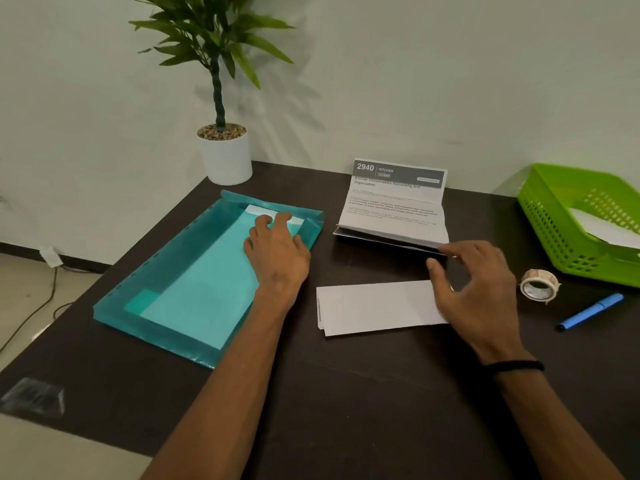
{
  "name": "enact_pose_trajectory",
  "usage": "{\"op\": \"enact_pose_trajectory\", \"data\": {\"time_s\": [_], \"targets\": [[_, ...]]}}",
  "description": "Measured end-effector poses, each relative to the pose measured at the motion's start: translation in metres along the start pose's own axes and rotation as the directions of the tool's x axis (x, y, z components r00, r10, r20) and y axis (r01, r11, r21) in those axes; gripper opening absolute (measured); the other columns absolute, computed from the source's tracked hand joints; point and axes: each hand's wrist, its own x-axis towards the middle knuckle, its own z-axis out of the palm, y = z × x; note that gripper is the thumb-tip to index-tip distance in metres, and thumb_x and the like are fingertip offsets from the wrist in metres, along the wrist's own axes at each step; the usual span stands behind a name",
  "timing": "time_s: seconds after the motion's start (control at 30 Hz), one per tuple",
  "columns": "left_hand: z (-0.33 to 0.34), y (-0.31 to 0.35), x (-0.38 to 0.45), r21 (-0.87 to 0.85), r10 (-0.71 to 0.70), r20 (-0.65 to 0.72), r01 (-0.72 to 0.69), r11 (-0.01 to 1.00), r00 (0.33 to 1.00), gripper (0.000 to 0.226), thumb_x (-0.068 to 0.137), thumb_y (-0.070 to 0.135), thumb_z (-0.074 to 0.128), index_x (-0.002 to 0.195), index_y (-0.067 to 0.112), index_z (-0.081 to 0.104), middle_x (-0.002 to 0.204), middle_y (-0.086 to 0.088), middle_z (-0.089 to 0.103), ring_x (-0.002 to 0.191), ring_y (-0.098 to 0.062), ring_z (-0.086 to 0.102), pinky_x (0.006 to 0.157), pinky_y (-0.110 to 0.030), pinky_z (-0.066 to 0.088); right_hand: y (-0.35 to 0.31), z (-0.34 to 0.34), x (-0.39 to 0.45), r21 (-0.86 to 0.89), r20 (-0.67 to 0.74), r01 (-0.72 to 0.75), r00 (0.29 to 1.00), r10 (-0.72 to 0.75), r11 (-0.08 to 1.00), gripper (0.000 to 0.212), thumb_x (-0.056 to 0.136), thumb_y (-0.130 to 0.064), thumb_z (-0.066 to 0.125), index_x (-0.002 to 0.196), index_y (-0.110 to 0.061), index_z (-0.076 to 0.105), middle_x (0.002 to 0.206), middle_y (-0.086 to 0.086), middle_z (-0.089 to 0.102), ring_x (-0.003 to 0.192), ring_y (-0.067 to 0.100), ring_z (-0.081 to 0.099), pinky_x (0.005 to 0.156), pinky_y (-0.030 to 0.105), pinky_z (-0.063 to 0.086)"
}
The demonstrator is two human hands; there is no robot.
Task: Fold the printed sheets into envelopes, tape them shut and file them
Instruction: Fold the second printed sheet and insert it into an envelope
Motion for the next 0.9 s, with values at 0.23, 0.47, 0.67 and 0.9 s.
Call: {"op": "enact_pose_trajectory", "data": {"time_s": [0.23,0.47,0.67,0.9], "targets": [[0.0,-0.004,-0.002,0.108,-0.015,0.074,0.007,0.994,0.997,0.066,0.105,0.037,0.05,0.163,0.036,0.018,0.171,-0.012,0.011,0.155,-0.039,0.016,0.124,-0.052,0.018,-0.095,0.032,0.032,0.266,0.159,0.201,0.955,-0.249,0.943,0.014,0.094,-0.01,0.073,0.108,-0.011,0.075,0.106,0.002,0.073,0.098,0.015,0.065,0.089,0.03,0.056],[-0.001,-0.005,-0.004,0.131,0.009,0.143,-0.028,0.991,0.99,0.078,0.104,0.044,0.045,0.165,0.034,-0.002,0.173,-0.014,-0.002,0.157,-0.045,0.001,0.125,-0.054,0.009,-0.149,0.119,0.103,0.156,0.557,0.123,0.809,-0.19,0.98,0.028,0.097,-0.002,0.055,0.113,-0.009,0.077,0.121,0.01,0.074,0.112,0.03,0.066,0.09,0.03,0.051],[-0.001,-0.008,-0.006,-0.06,-0.007,0.066,0.011,0.998,0.998,0.079,0.104,0.034,0.048,0.165,0.026,0.0,0.173,-0.013,0.003,0.158,-0.039,0.0,0.127,-0.05,0.007,-0.147,0.163,0.132,0.025,0.68,0.131,0.725,-0.113,0.991,0.019,0.095,-0.015,0.064,0.11,-0.006,0.071,0.112,0.015,0.07,0.102,0.033,0.067,0.084,0.035,0.053],[-0.002,-0.007,-0.003,-0.162,-0.038,0.072,0.05,0.986,0.997,0.082,0.103,0.029,0.053,0.165,0.024,0.0,0.173,-0.012,0.003,0.159,-0.033,-0.002,0.129,-0.046,0.004,-0.159,0.172,0.144,0.029,0.691,0.079,0.719,-0.078,0.996,0.021,0.09,-0.01,0.069,0.109,-0.009,0.078,0.107,0.004,0.075,0.088,0.014,0.064,0.075,0.019,0.046]]}}
